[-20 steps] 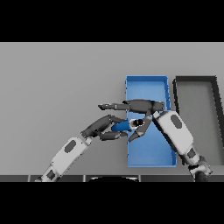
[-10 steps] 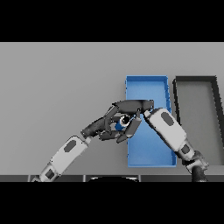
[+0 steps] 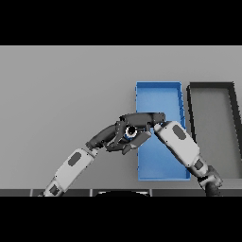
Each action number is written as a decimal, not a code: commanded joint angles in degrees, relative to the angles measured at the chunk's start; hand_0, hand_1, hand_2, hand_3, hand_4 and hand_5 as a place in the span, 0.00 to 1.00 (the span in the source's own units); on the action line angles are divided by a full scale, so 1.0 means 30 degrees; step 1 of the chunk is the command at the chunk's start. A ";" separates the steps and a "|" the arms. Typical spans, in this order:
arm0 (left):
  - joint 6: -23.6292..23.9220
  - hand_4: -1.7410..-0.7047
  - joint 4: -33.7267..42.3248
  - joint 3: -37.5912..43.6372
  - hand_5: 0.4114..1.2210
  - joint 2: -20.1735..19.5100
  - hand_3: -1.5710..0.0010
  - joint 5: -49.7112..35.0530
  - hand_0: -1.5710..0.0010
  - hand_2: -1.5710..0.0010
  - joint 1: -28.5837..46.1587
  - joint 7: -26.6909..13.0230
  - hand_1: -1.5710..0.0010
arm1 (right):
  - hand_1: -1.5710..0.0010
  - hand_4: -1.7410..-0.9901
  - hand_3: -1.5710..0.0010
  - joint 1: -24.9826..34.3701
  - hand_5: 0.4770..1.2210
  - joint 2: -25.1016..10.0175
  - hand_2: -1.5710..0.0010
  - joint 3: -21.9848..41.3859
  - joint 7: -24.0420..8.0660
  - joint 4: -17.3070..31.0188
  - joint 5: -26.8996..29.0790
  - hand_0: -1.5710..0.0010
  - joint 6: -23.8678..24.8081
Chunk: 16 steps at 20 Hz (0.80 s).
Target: Pick up the blue pipe and place it into the blue bin.
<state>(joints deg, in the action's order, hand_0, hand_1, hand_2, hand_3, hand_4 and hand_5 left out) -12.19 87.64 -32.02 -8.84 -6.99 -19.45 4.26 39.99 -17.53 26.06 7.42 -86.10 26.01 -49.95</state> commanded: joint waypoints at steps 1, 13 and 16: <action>-0.0001 0.01 -0.0013 0.0054 1.00 -0.0039 0.68 0.0026 0.04 0.04 0.0010 0.0040 0.09 | 0.04 0.36 0.05 -0.0020 0.88 -0.0014 0.04 0.0006 0.0015 -0.0001 -0.0042 0.04 0.0002; -0.0116 0.80 -0.0137 0.0261 0.60 -0.0364 0.96 0.1739 0.87 0.89 0.0112 0.1068 0.89 | 0.00 0.34 0.00 -0.0121 0.99 -0.0145 0.00 -0.0095 0.0408 0.0107 -0.0736 0.00 0.0004; 0.0009 0.87 -0.0142 0.0303 0.42 -0.0382 0.98 0.1754 0.93 0.94 0.0099 0.1013 0.95 | 0.00 0.34 0.00 -0.0143 1.00 -0.0136 0.00 -0.0080 0.0601 0.0111 -0.1016 0.00 0.0005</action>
<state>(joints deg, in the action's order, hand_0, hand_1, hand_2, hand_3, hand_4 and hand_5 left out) -12.13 87.21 -31.11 -9.99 -1.70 -19.16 7.30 39.56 -17.94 25.82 9.25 -85.77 22.92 -49.92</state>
